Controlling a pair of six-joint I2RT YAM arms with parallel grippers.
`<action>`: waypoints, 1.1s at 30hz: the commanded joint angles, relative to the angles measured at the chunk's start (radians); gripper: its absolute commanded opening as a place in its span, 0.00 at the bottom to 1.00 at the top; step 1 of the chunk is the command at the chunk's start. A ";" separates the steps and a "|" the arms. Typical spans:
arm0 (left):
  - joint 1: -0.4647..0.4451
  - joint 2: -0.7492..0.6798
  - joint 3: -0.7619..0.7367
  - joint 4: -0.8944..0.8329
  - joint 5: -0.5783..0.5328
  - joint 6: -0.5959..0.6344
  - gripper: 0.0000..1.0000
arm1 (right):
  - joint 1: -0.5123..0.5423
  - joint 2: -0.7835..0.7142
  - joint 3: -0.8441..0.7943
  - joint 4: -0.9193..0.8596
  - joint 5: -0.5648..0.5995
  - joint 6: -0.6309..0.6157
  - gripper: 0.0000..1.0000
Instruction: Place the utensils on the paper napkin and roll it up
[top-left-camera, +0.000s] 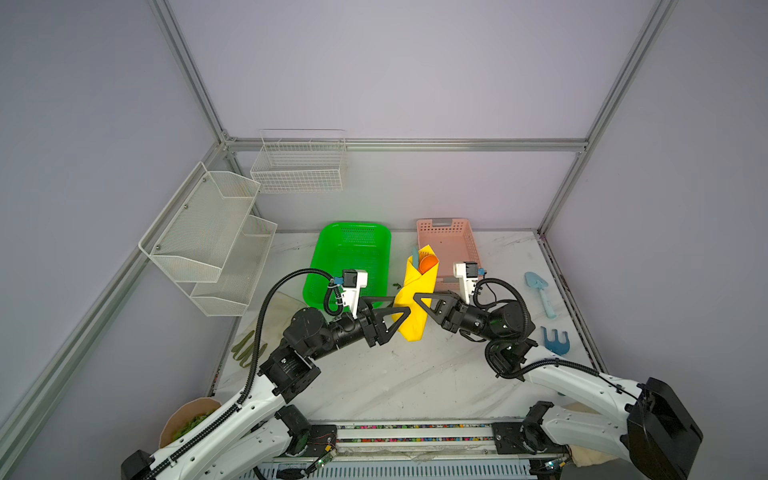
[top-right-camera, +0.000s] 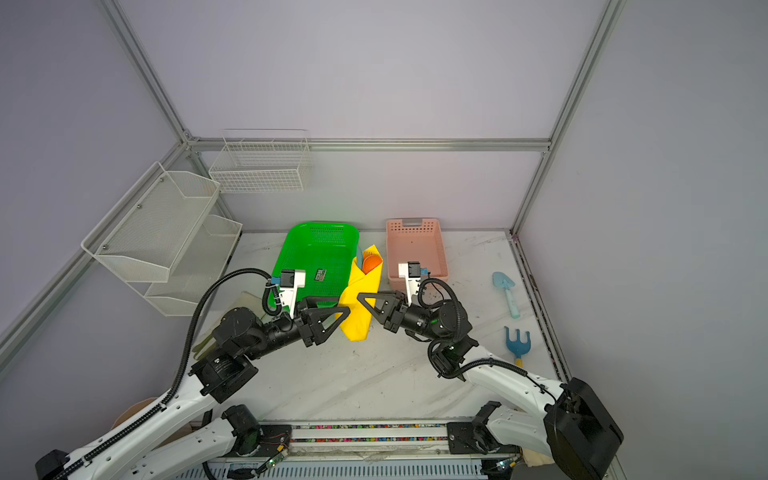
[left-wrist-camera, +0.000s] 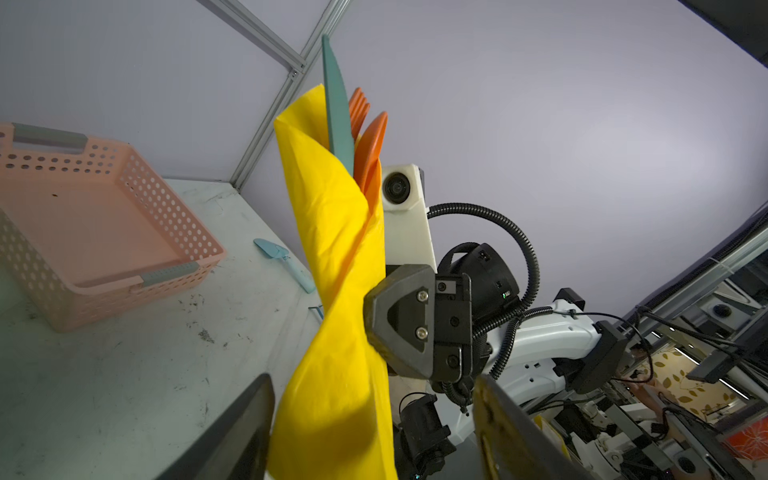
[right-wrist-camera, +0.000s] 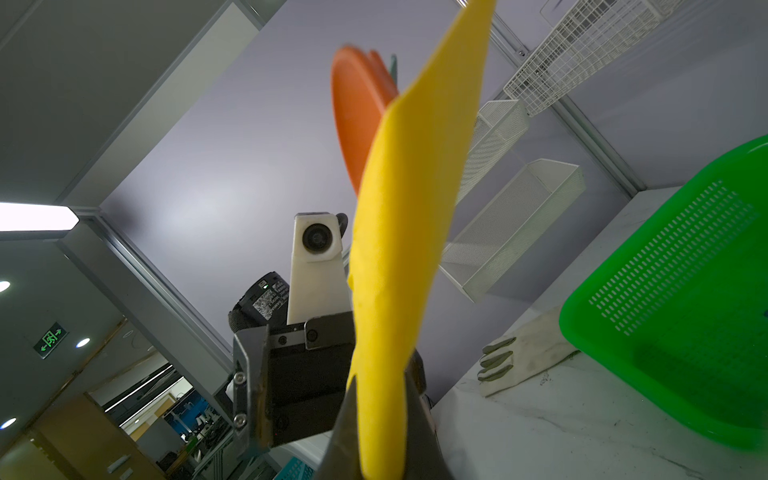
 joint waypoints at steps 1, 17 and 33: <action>0.016 -0.019 -0.039 -0.033 -0.046 0.023 0.75 | 0.005 -0.009 0.013 0.002 0.014 -0.012 0.00; -0.011 -0.086 0.178 -0.346 -0.246 0.204 0.82 | 0.005 -0.053 0.049 -0.219 0.154 -0.111 0.00; -0.100 0.059 0.133 -0.188 -0.273 0.226 0.80 | 0.005 0.026 0.059 -0.116 0.103 -0.056 0.00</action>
